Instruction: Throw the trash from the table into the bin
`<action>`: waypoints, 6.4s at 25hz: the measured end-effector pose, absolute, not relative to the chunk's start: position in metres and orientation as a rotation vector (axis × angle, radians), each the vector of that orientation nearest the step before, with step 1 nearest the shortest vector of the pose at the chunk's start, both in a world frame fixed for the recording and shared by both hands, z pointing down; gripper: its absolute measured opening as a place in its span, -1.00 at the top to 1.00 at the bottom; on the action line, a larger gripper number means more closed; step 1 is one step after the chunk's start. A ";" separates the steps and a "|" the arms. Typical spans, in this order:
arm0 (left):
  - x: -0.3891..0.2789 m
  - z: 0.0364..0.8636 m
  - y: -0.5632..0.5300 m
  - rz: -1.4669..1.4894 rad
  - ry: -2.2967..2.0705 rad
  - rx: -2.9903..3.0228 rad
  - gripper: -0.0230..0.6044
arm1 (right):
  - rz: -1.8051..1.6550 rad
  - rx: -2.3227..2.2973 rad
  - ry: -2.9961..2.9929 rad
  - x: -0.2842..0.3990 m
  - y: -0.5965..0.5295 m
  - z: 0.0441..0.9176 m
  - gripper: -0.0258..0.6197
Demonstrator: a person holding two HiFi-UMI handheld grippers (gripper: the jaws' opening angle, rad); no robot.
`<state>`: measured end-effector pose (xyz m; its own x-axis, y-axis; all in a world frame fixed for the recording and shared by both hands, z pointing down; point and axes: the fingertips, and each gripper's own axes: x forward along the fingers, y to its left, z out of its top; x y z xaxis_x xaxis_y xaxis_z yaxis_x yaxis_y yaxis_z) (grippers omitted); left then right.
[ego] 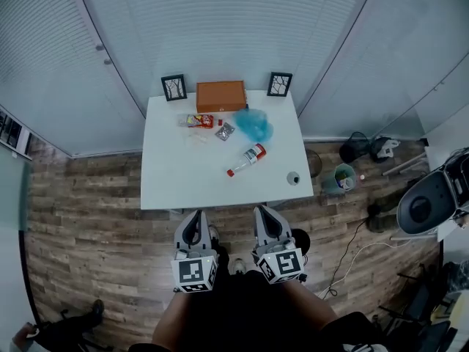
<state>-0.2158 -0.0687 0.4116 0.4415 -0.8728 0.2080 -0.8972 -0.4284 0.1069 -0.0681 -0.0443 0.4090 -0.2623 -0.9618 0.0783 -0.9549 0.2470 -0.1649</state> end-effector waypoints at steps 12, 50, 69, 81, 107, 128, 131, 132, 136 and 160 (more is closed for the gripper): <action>-0.211 0.414 -0.202 0.174 -1.364 2.557 0.93 | -0.307 -2.050 2.344 -0.072 -0.167 0.416 0.91; -0.141 0.493 -0.353 0.342 -1.415 2.366 0.93 | -1.287 -2.082 3.101 0.017 -0.441 0.722 0.10; -0.182 0.469 -0.327 0.300 -1.474 2.395 0.93 | -0.818 -2.306 2.863 0.013 -0.417 0.637 0.90; -0.227 0.450 -0.259 0.215 -1.399 2.512 0.93 | -0.490 -2.171 2.689 -0.072 -0.286 0.521 0.90; -0.203 0.431 -0.085 0.156 -1.372 2.592 0.94 | -0.360 -2.043 2.569 -0.082 -0.095 0.463 0.90; -0.108 0.442 -0.027 0.271 -0.934 2.817 0.93 | -0.422 -2.304 2.244 -0.011 0.022 0.471 0.90; -0.085 0.446 -0.031 0.266 -0.789 2.858 0.93 | -0.448 -2.368 2.142 0.000 0.033 0.473 0.90; -0.077 0.447 -0.030 0.260 -0.740 2.873 0.93 | -0.454 -2.392 2.106 0.005 0.038 0.474 0.90; -0.041 0.451 -0.027 0.257 -0.531 2.945 0.94 | -0.450 -2.515 1.934 0.024 0.057 0.477 0.90; 0.181 0.488 0.082 0.396 -0.043 3.016 0.93 | -0.624 -2.783 1.332 0.224 0.204 0.548 0.90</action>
<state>0.1811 0.0819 0.4880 0.9658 -0.0151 0.2589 -0.0411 -0.9946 0.0951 0.2239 0.2036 0.5479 0.5633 -0.7469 0.3534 -0.7495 -0.6419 -0.1619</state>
